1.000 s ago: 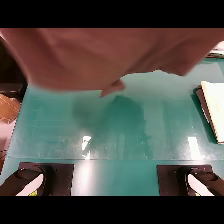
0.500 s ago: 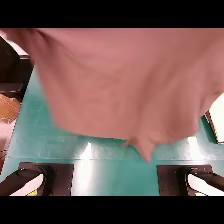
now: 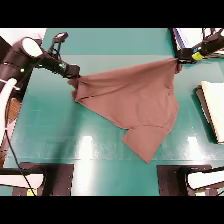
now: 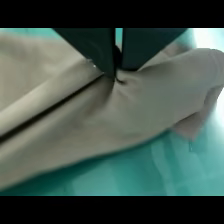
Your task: Fold the shirts.
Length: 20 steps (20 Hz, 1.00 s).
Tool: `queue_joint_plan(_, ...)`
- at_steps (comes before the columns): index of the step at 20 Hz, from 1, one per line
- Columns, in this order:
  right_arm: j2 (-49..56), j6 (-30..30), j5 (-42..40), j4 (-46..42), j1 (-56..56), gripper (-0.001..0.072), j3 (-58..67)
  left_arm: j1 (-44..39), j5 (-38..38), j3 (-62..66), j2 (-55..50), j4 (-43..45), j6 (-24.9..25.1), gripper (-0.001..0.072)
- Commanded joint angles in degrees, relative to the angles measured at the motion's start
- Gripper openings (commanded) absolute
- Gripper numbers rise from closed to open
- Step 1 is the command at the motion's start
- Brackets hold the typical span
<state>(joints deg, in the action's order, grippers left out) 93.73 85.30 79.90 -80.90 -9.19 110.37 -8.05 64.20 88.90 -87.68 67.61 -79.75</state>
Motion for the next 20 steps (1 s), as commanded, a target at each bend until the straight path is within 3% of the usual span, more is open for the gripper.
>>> queue_joint_plan(1,2.97,-0.28,-0.66,0.24,0.63,0.0012,2.71,-0.04,-12.66,0.24,-3.32,-0.7,0.74,0.0024)
queue_joint_plan(4,2.93,-0.26,1.03,0.28,1.44,0.0012,4.66,0.11,-12.83,5.66,-3.32,-0.35,0.72,0.0024)
queue_joint_plan(8,-0.76,-0.31,2.16,0.28,1.2,0.0012,5.27,0.13,-5.62,13.29,0.9,2.93,0.24,0.0023)
queue_joint_plan(12,-12.07,-0.33,3.19,0.28,1.05,0.0012,5.27,0.13,-2.32,14.6,16.31,8.74,0.26,0.0023)
queue_joint_plan(16,-26.08,-0.33,3.58,0.24,1.05,0.0012,5.27,0.11,4.22,14.6,33.42,8.44,0.24,0.0024)
queue_joint_plan(20,-36.13,-0.2,2.69,0.13,1.05,0.0011,5.29,0.11,4.28,14.6,45.72,8.2,-2.84,0.0023)
